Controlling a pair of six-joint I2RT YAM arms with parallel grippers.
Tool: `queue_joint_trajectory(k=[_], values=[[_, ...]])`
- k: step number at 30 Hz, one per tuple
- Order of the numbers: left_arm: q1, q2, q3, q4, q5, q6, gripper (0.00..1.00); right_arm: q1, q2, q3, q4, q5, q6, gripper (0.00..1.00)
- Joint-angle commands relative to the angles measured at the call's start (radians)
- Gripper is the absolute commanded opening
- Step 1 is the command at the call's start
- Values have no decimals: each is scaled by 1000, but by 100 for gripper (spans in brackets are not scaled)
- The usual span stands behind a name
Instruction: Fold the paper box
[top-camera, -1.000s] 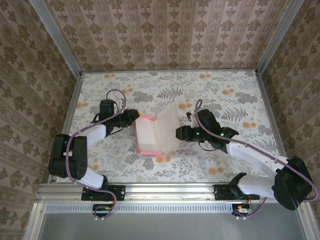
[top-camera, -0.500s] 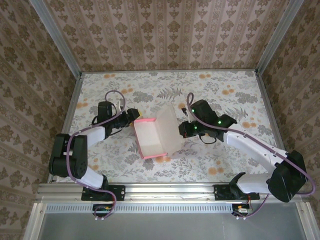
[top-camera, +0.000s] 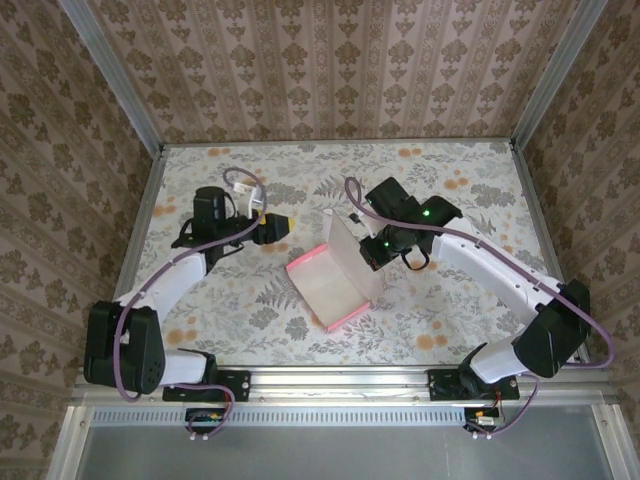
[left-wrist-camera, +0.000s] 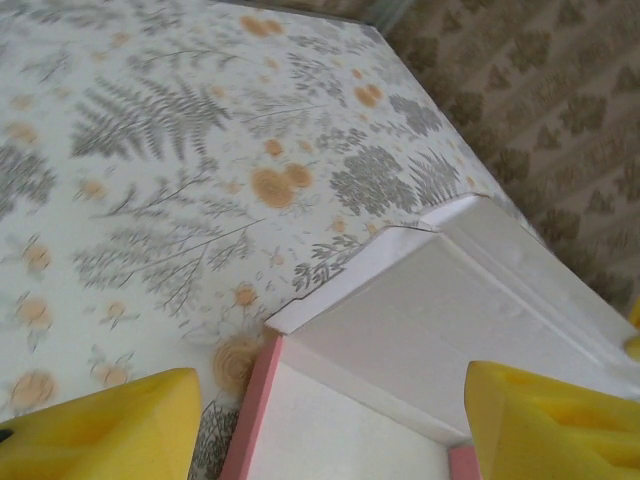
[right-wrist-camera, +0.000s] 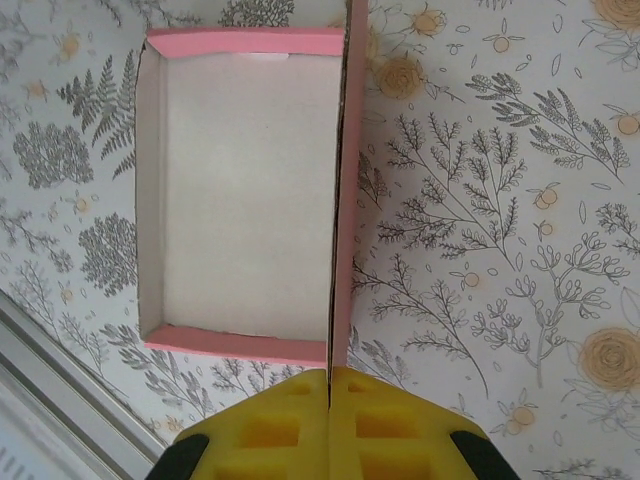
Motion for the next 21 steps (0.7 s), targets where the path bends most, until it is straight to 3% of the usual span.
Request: queue_joint_trajectory(k=[1, 13, 21], values=[[-27, 58, 23, -38, 5, 212, 69, 5, 12, 47, -98, 4, -88, 0], [-100, 235, 106, 77, 135, 359, 66, 5, 20, 50, -104, -6, -115, 0], [-151, 296, 172, 61, 117, 409, 58, 5, 21, 48, -94, 2, -116, 0]])
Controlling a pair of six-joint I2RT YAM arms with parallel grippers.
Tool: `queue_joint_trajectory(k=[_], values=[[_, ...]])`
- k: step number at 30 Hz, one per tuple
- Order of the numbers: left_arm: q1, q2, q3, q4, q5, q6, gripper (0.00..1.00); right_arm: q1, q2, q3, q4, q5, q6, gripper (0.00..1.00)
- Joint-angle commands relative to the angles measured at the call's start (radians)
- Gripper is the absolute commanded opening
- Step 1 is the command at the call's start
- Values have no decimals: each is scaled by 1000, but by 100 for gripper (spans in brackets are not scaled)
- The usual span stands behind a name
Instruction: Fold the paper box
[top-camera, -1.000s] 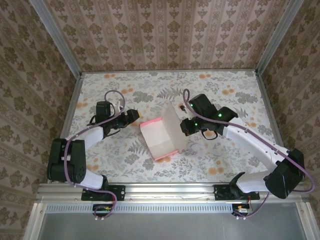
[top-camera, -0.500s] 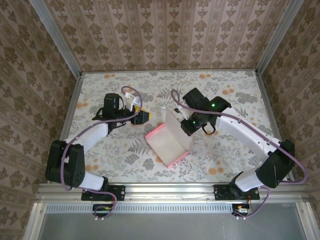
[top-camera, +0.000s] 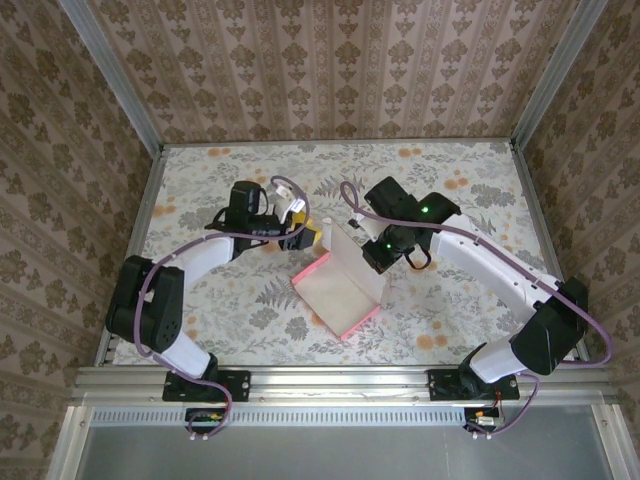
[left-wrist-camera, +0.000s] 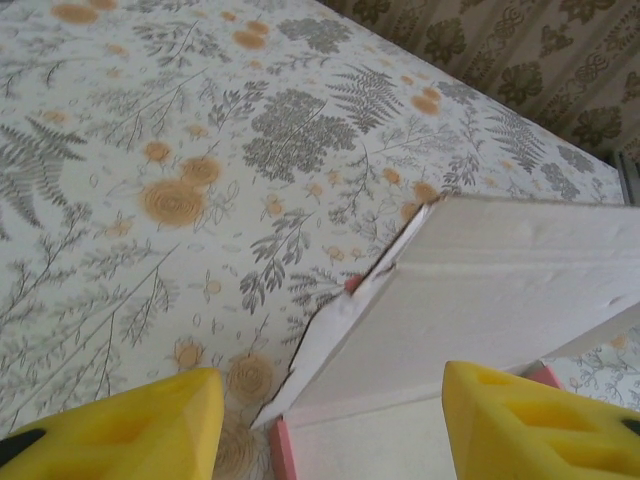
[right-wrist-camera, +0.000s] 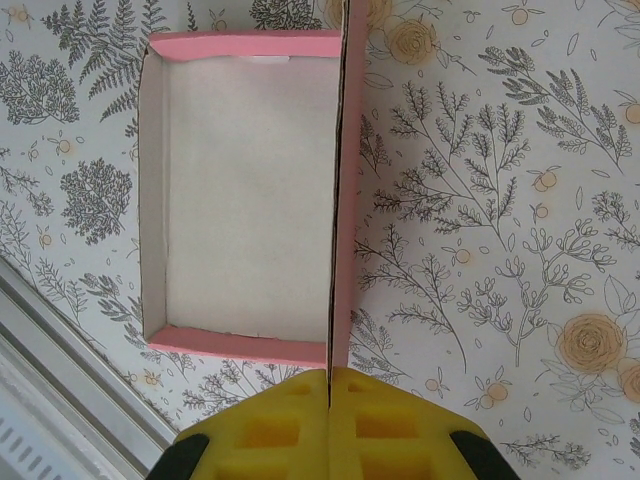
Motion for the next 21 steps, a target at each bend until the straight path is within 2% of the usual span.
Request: queue_joint_trajectory(k=[1, 7, 15, 21], values=[[-20, 48, 63, -6, 13, 60, 57, 6, 7, 23, -19, 5, -25, 0], [-77, 85, 118, -82, -32, 115, 55, 5, 7, 17, -17, 15, -25, 0], [-104, 86, 140, -161, -77, 137, 28, 5, 5, 6, -2, 33, -19, 0], [-138, 57, 155, -232, -217, 144, 15, 5, 1, 5, 15, 60, -1, 0]])
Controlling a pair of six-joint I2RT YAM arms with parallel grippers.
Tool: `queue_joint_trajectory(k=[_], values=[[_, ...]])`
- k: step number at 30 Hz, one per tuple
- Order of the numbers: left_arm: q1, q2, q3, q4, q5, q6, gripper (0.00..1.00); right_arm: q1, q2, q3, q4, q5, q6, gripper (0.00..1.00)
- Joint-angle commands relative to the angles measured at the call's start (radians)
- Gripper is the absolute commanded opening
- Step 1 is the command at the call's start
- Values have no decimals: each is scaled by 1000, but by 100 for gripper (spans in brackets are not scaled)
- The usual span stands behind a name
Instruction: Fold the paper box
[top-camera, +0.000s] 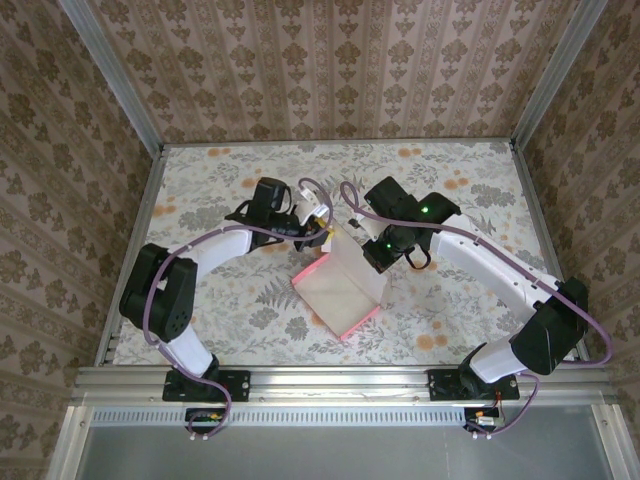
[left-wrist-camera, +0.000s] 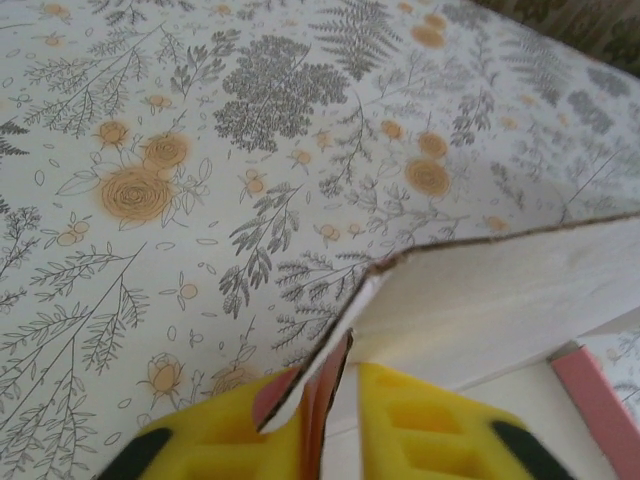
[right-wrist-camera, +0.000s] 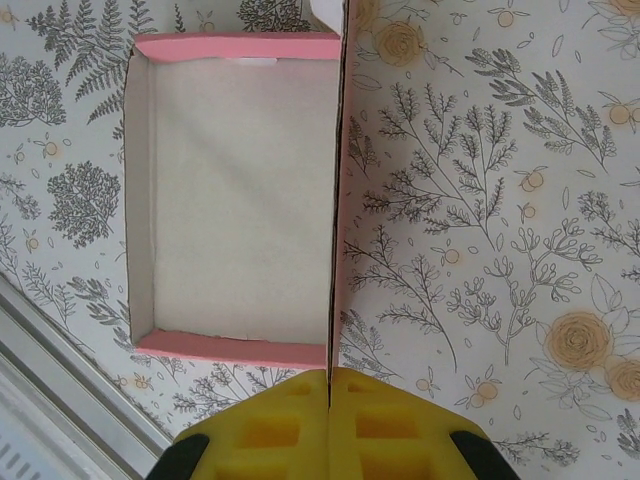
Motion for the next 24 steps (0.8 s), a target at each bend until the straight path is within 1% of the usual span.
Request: queue_joint_trajectory(k=[1, 4, 5, 6, 7, 9, 10, 11, 13, 14, 18, 21, 24], values=[[-24, -36, 29, -74, -118, 19, 15, 6, -1, 5, 18, 44, 6, 0], [-46, -70, 16, -92, -213, -3, 15, 5, -7, 5, 45, 76, 52, 4], [-53, -86, 5, -86, -234, -9, 15, 7, -13, 2, 55, 77, 72, 8], [-59, -99, -9, -74, -257, -23, 15, 7, -19, -1, 68, 83, 95, 15], [-65, -115, -24, -62, -279, -38, 13, 7, -30, -10, 87, 87, 124, 22], [-78, -142, -54, -46, -318, -66, 6, 8, -63, -40, 127, 76, 174, 34], [-85, -154, -65, -42, -338, -82, 4, 8, -70, -62, 149, 75, 203, 38], [-90, -167, -79, -41, -358, -94, 4, 7, -124, -88, 172, 72, 233, 43], [-104, -195, -110, -32, -415, -126, 6, 4, -182, -144, 215, 61, 289, 50], [-107, -209, -127, -28, -425, -143, 5, -1, -215, -175, 233, 52, 316, 52], [-117, -258, -185, -10, -459, -214, 6, -29, -318, -288, 268, 45, 364, 53], [-123, -272, -212, -15, -478, -239, 6, -73, -356, -349, 274, 29, 358, 54], [-124, -275, -214, -50, -493, -258, 6, -90, -372, -389, 281, 48, 354, 54]])
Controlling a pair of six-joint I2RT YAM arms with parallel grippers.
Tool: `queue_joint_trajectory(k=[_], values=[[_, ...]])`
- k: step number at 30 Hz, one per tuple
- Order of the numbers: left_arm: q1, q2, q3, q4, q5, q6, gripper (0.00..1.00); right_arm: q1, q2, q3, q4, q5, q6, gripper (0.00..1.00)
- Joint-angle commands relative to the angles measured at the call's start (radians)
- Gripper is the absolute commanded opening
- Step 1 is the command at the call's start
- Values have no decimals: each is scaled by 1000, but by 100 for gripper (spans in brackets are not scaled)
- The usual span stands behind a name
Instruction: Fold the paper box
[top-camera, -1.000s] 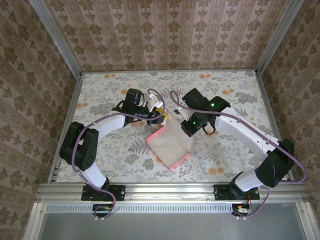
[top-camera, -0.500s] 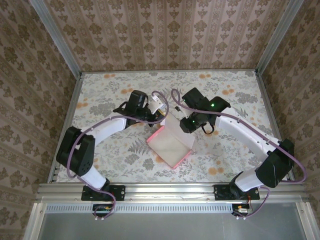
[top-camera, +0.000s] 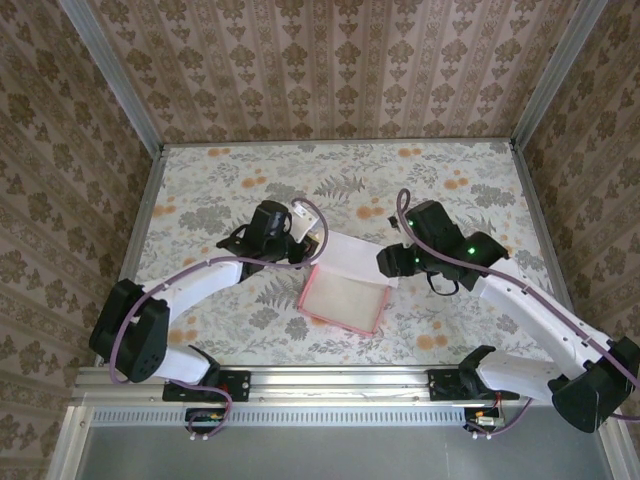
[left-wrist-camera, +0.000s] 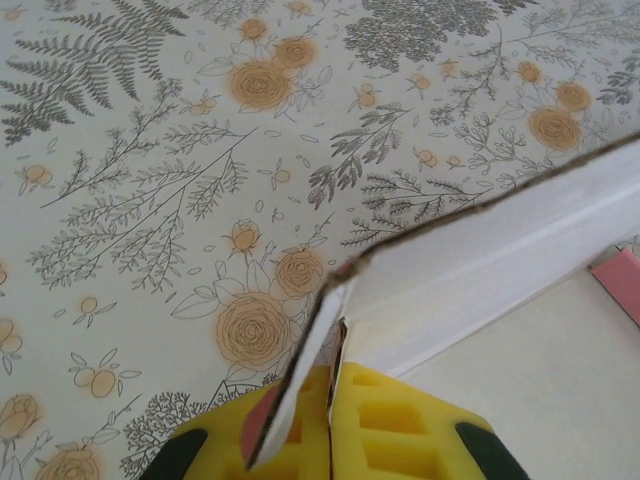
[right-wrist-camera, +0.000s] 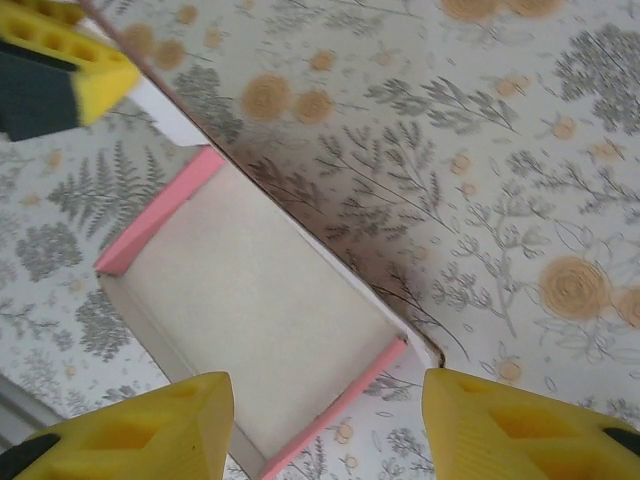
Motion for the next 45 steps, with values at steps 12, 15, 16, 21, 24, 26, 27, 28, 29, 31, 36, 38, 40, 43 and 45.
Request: queue_joint_trajectory(k=[12, 15, 16, 21, 24, 26, 27, 28, 29, 31, 36, 38, 40, 43, 45], values=[[-19, -28, -27, -32, -62, -50, 7, -109, 0, -86, 102, 46, -21, 55], [-18, -25, -26, -30, -64, -49, 7, -127, -6, -113, 166, 31, -51, 55], [-18, -22, -24, -31, -63, -49, 7, -137, -7, -126, 192, 18, -56, 55], [-18, -22, -30, -31, -59, -45, 7, -189, -10, -194, 345, -65, -85, 55], [-17, -25, -33, -32, -59, -43, 7, -226, 5, -203, 382, -129, -113, 55], [-18, -27, -34, -32, -59, -42, 7, -241, 20, -198, 391, -151, -132, 56], [-18, -27, -35, -30, -60, -42, 7, -247, 32, -196, 394, -169, -144, 55], [-17, -25, -34, -30, -60, -42, 7, -249, 44, -190, 395, -180, -152, 56], [-17, -23, -33, -30, -60, -41, 7, -251, 57, -183, 394, -190, -161, 56], [-17, -22, -30, -31, -59, -42, 7, -250, 79, -173, 393, -203, -173, 55], [-19, -25, -20, -39, -57, -49, 8, -249, 114, -160, 384, -173, -174, 42], [-19, -28, -17, -43, -55, -53, 9, -249, 111, -167, 392, -160, -165, 35], [-19, -31, -16, -47, -52, -55, 10, -246, 108, -172, 392, -150, -157, 27], [-22, -34, -11, -58, -52, -57, 11, -244, 96, -181, 399, -137, -146, 19], [-26, -37, -10, -62, -54, -58, 11, -240, 89, -185, 401, -133, -141, 15]])
